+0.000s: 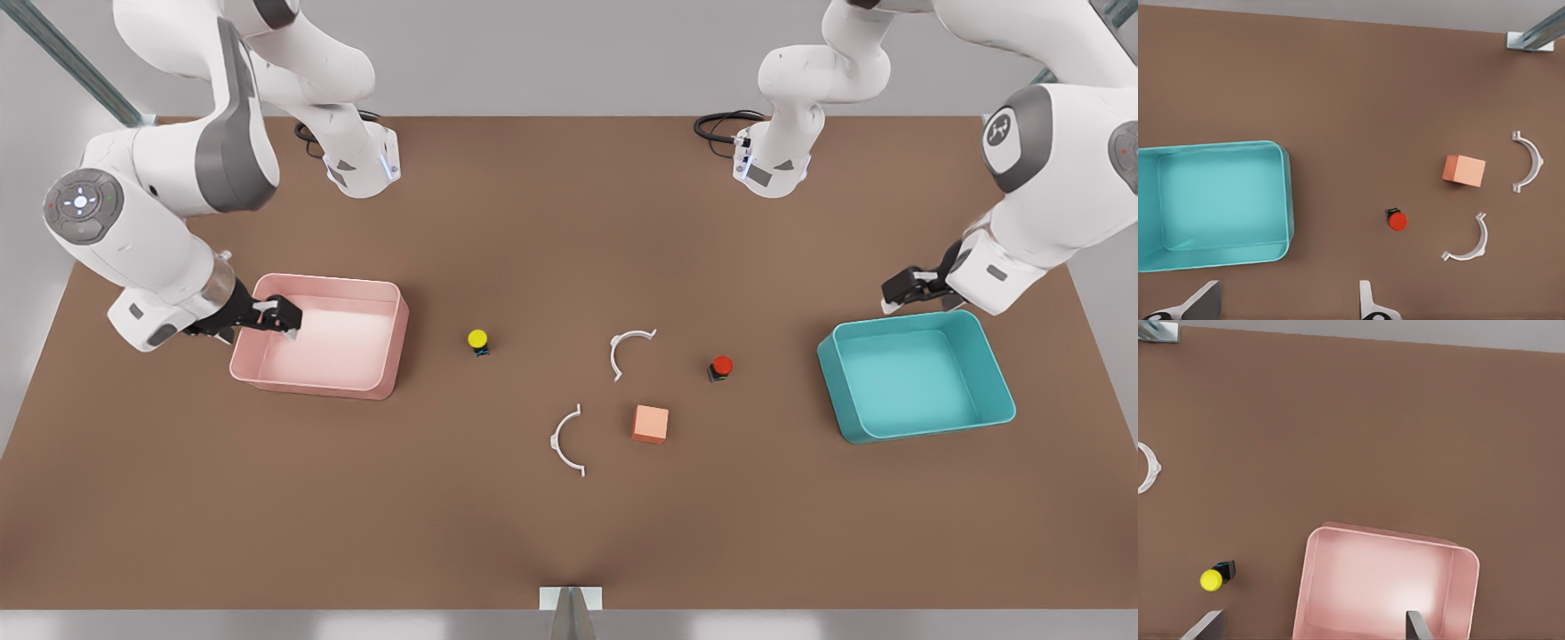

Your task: Place the red button in the blue storage box with the left arm, and place the yellow button in the pink storage box with the right arm

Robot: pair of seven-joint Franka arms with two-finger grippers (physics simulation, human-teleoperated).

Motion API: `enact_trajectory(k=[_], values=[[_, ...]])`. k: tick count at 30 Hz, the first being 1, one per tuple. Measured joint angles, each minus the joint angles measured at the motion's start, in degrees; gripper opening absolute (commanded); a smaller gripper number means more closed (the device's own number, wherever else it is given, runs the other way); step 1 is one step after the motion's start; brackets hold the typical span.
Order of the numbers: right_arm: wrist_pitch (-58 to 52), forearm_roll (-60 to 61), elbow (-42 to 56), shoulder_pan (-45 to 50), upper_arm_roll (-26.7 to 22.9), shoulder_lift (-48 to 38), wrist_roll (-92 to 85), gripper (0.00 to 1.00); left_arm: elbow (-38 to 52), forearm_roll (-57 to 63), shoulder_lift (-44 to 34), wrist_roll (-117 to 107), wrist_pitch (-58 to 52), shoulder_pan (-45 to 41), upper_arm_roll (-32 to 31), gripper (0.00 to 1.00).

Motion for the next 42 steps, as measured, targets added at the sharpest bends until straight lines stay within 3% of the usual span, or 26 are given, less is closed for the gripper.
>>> enact_trajectory(k=[4, 8, 10, 16, 22, 32, 42], values=[[0.2, 0.0, -2.2, -0.2, 1.1, 0.7, 0.3, 1.00, 0.0, 0.1, 1.8, 0.9, 0.4, -2.0, 0.0, 1.00], [3.2, -0.1, -5.9, 2.7, 4.0, 3.6, 0.7, 1.00, -1.0, 0.5, 10.4, -0.1, 3.7, -16.1, -0.2, 1.00], [5.3, -0.2, -5.9, 4.8, 4.2, 7.0, 0.9, 1.00, -5.8, 0.6, 11.7, -1.2, 7.7, -18.8, -0.2, 1.00], [13.1, -0.1, -10.2, 14.2, 5.1, 14.6, 3.7, 1.00, -19.2, 0.6, 13.0, -4.3, 23.3, -19.0, 0.1, 1.00], [20.9, 0.0, -22.6, 15.3, 7.2, 11.5, 8.0, 1.00, -22.2, 0.6, 17.5, -6.4, 33.2, -18.7, 0.1, 1.00], [33.1, -0.1, -31.0, 15.9, 9.3, 15.3, 13.8, 1.00, -41.5, 0.7, 13.4, -8.4, 51.5, -18.1, 0.2, 0.99], [40.5, -0.1, -35.7, 16.1, 9.3, 16.4, 18.3, 1.00, -42.6, 0.7, 17.6, -9.5, 64.1, -18.0, 0.2, 0.99]])
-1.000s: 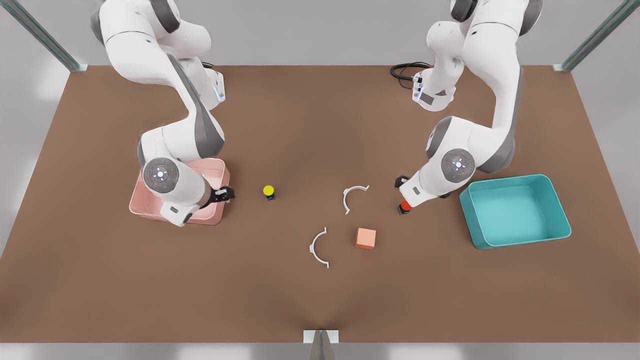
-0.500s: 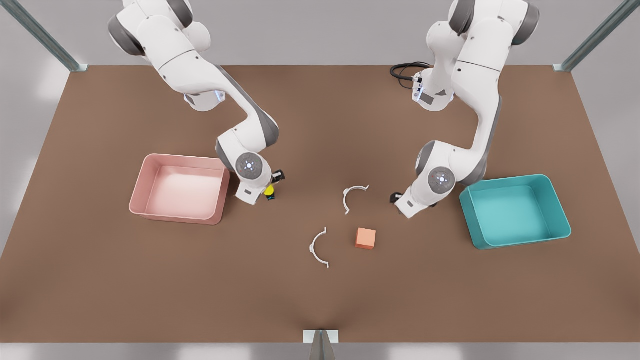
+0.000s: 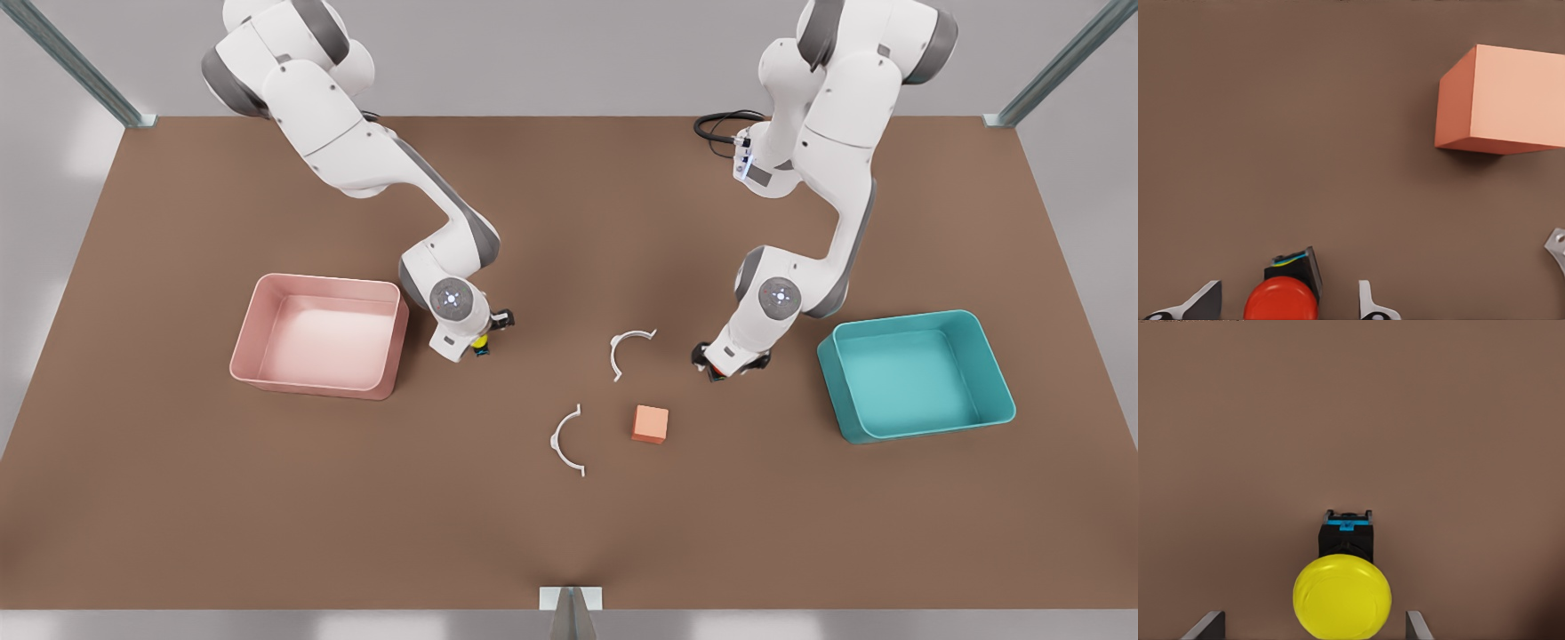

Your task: Place the red button in the blue storage box with the left arm, and place the yellow button in the pink storage box with the right arm

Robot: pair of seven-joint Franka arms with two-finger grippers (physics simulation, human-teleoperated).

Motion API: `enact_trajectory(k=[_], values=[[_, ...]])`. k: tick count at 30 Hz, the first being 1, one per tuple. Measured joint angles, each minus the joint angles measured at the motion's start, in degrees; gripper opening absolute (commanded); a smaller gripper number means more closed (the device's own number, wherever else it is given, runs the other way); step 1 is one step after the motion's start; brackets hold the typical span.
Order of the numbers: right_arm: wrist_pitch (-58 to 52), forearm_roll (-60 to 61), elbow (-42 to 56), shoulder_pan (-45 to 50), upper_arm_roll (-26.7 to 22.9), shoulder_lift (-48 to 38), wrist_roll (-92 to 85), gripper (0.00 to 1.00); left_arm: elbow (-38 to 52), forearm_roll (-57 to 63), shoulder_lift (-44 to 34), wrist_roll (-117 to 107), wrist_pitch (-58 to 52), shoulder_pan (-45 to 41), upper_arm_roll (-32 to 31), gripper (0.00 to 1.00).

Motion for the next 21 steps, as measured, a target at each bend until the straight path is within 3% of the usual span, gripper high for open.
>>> enact_trajectory(k=[2, 5, 6, 9, 13, 15, 16, 21], values=[[1.3, 0.0, -0.1, 0.0, 0.0, 1.3, 0.8, 1.00, 0.0, 0.0, 0.6, -0.2, 1.0, 0.0, 0.0, 0.77], [3.1, 0.0, -0.1, 0.0, 0.0, 2.5, 1.8, 0.99, 0.0, 0.0, 0.7, -0.4, 2.1, 0.0, 0.0, 0.61], [3.7, 0.0, -0.3, 0.0, 0.0, 2.9, 2.1, 0.97, 0.0, 0.0, 0.8, -0.5, 2.3, 0.0, 0.0, 0.59], [5.0, -0.1, -0.5, -0.1, 0.0, 3.2, 2.9, 0.62, -0.1, 0.0, 0.8, -0.7, 2.8, 0.0, 0.0, 0.58], [6.0, -0.8, -0.5, -0.3, 0.0, 3.2, 3.7, 0.57, -0.1, 0.0, 0.4, -0.9, 3.1, 0.0, 0.0, 0.55], [6.3, -1.0, -0.5, -0.6, 0.0, 3.2, 4.0, 0.43, -0.1, 0.1, -0.3, -1.1, 3.1, 0.1, 0.0, 0.52], [6.4, -0.9, -0.6, -0.6, 0.0, 3.1, 4.1, 0.41, -0.1, 0.1, -0.5, -1.2, 3.1, 0.1, 0.0, 0.51], [5.9, -0.7, 0.5, -1.0, -0.2, -1.3, 4.3, 0.41, 0.0, 0.2, -7.7, -0.8, -0.9, 3.8, 0.0, 0.51]])
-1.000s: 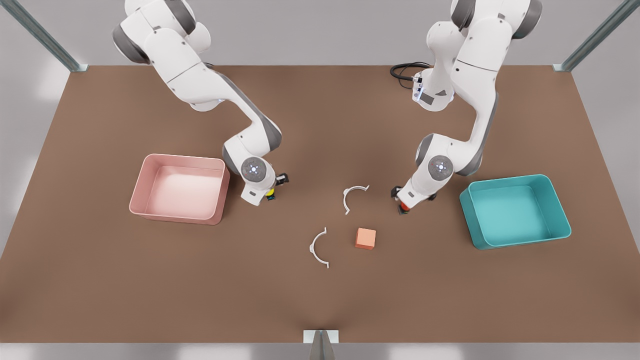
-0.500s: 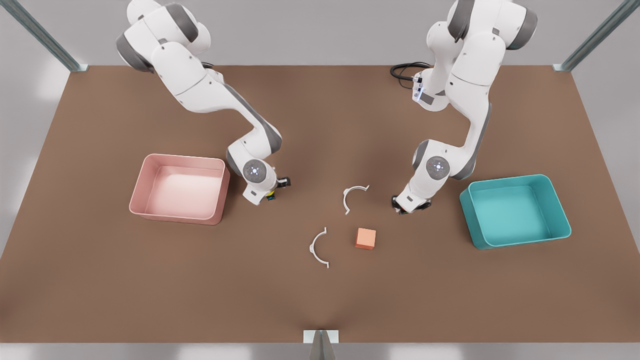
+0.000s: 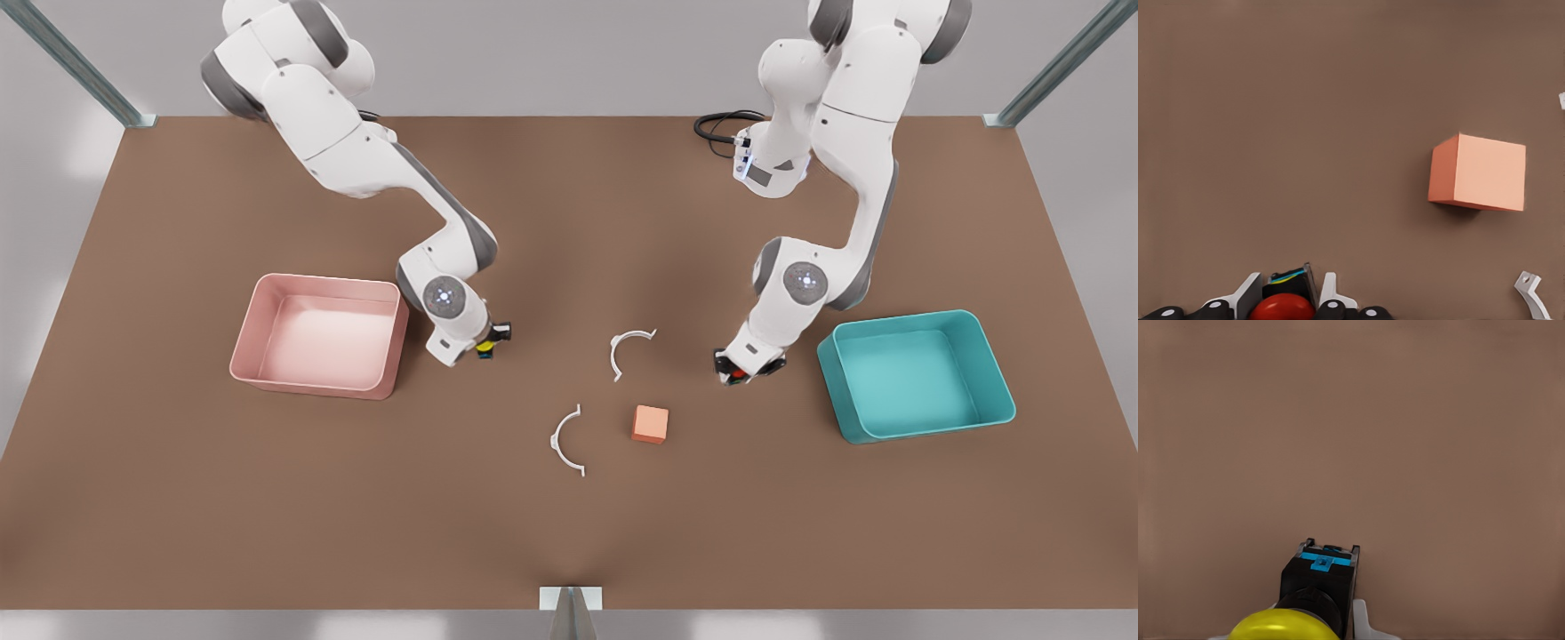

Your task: Place the red button in the blue storage box with the left arm, and place the yellow button in the pink storage box with the right arm

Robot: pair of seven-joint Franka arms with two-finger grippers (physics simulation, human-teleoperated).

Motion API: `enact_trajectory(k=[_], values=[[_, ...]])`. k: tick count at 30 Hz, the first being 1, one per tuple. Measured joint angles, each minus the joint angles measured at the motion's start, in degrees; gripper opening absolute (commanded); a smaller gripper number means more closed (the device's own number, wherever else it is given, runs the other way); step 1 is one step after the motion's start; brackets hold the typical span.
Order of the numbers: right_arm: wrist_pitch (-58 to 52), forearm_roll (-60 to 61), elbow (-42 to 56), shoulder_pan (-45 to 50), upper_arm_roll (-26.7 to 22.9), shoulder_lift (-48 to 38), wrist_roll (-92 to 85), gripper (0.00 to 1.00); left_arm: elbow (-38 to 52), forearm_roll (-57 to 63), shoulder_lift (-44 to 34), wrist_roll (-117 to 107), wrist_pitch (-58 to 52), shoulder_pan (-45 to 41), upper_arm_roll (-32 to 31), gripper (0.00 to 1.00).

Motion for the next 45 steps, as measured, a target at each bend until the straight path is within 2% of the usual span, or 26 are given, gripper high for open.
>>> enact_trajectory(k=[4, 9, 11, 16, 17, 18, 22, 27, 29, 31, 33, 34, 35, 37, 41, 45], values=[[-2.3, -0.3, 0.9, -5.1, -0.1, -7.3, 0.0, 0.42, 0.5, 0.1, -6.0, 3.0, -7.4, 8.3, 0.2, 0.51], [-6.2, -0.6, -1.9, -11.8, 0.1, -13.2, -0.7, 0.43, 2.7, 0.0, -6.3, 10.9, -13.3, 21.7, 0.3, 0.51], [-7.1, -0.7, -5.7, -14.3, 0.3, -15.4, -1.3, 0.43, 4.8, -0.6, -4.0, 14.8, -14.6, 24.7, 0.7, 0.51], [-7.9, -0.7, -11.5, -19.4, 0.3, -18.7, -3.4, 0.43, 13.6, -3.4, 8.4, 24.3, -16.2, 27.6, 1.0, 0.51], [-7.7, -0.7, -12.3, -20.5, 0.3, -18.8, -4.0, 0.43, 14.2, -3.9, 9.9, 26.0, -16.2, 27.6, 1.0, 0.56], [-7.4, -0.7, -12.9, -21.7, 0.3, -18.7, -4.6, 0.43, 14.6, -4.4, 10.9, 27.6, -16.3, 28.0, 1.0, 1.00], [-6.5, -0.6, -14.1, -24.5, 0.3, -17.6, -7.1, 0.44, 14.7, -6.0, 10.2, 34.0, -17.5, 28.5, 1.1, 1.00], [-6.0, -0.6, -15.1, -26.5, 0.3, -13.8, -9.7, 0.48, 15.8, -5.7, -4.8, 36.6, -22.7, 21.5, 0.9, 1.00], [-5.3, -0.7, -15.1, -28.2, 0.3, -11.1, -10.8, 0.52, 22.9, -5.5, -8.5, 36.4, -27.6, 13.5, 6.2, 1.00], [-4.6, -0.8, -15.2, -29.2, 0.3, -9.5, -11.8, 0.63, 29.4, -4.1, -10.9, 35.9, -34.4, 10.7, 7.1, 1.00], [-3.9, -1.0, -15.1, -29.8, 0.3, -8.4, -12.7, 0.92, 31.2, -1.6, -12.9, 35.2, -39.6, 10.2, 5.8, 1.00], [-3.6, -1.0, -15.0, -30.0, 0.3, -8.1, -13.1, 1.00, 31.5, -0.7, -13.2, 34.9, -41.7, 9.6, 5.5, 1.00], [-3.5, -1.1, -14.7, -30.2, 0.3, -8.0, -13.5, 1.00, 31.6, -0.1, -13.4, 34.6, -43.5, 9.0, 5.3, 1.00], [-6.3, -1.2, -7.3, -30.2, 0.5, -8.6, -14.1, 1.00, 31.8, 0.8, -13.5, 34.0, -46.5, 7.8, 5.2, 1.00], [-18.3, -1.2, 19.5, -30.0, 4.1, -10.0, -15.6, 1.00, 31.9, 1.7, -12.8, 33.1, -50.2, 6.8, 5.1, 1.00], [-28.0, -1.4, 27.4, -29.8, 5.6, -15.2, -16.9, 1.00, 34.4, 2.2, -11.1, 32.2, -52.0, 8.7, 5.2, 1.00]])
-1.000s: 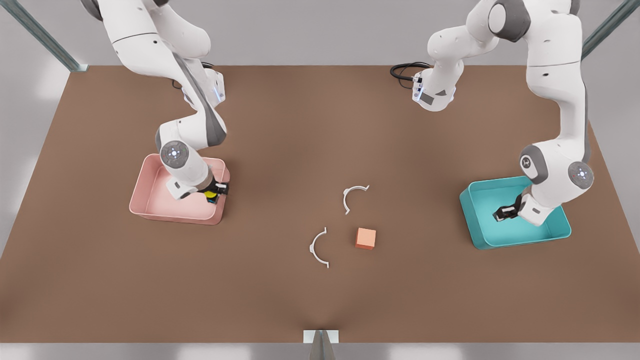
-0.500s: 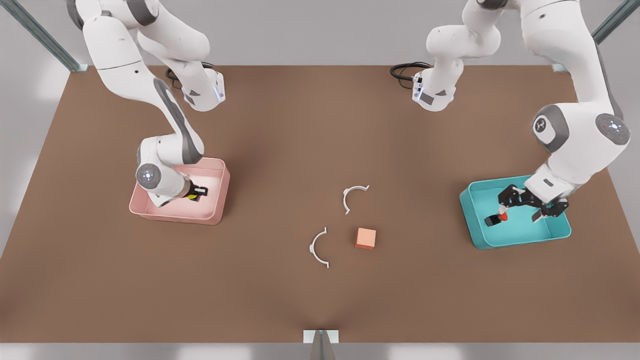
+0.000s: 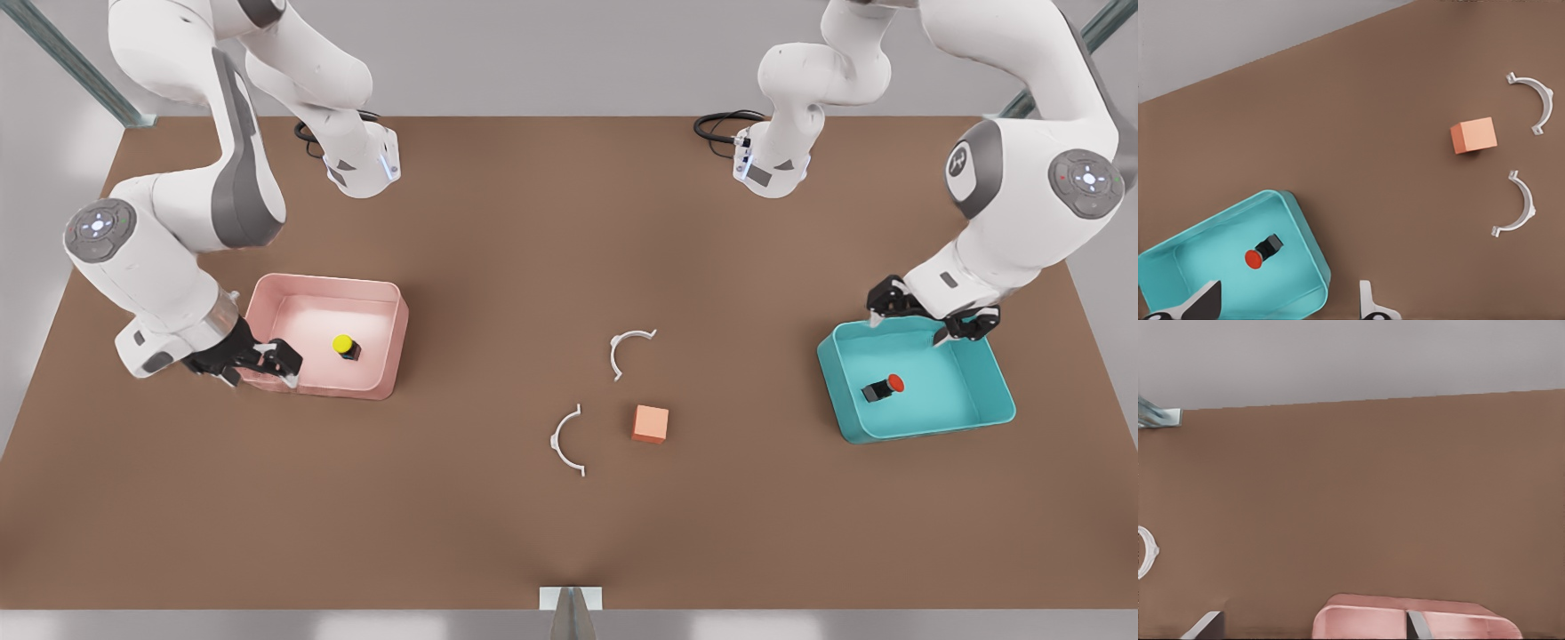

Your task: Place the red button in the blue storage box with the left arm, and place the yellow button in the pink storage box with the right arm

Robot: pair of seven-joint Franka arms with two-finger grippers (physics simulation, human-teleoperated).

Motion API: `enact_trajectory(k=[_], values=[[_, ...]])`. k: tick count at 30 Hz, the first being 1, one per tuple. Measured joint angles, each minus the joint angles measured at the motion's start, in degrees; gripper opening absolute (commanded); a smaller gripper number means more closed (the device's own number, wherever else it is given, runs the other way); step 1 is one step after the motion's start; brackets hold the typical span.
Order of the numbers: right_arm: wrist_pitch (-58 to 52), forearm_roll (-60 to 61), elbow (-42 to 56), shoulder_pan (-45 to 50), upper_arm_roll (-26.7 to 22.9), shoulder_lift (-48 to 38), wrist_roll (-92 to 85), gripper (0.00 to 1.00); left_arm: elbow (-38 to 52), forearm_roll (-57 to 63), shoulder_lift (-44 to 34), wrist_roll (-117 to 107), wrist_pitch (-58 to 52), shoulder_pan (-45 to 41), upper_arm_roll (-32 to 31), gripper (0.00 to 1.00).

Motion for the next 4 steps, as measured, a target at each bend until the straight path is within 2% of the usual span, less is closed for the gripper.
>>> enact_trajectory(k=[1, 3, 4], values=[[-2.1, -0.2, 1.2, 2.6, -3.1, -1.1, -0.3, 1.00, 0.4, 0.8, 0.2, -0.2, -0.3, 0.7, 0.0, 1.00], [-5.8, 0.0, 1.8, 13.7, -16.0, -3.0, -0.8, 1.00, 0.8, 2.0, 0.4, -0.5, -0.7, 1.7, 0.0, 1.00], [-7.3, 0.3, 0.2, 16.3, -19.4, -5.1, -1.1, 1.00, 0.9, 2.3, 0.4, -0.7, -0.9, 1.9, 0.0, 1.00]])
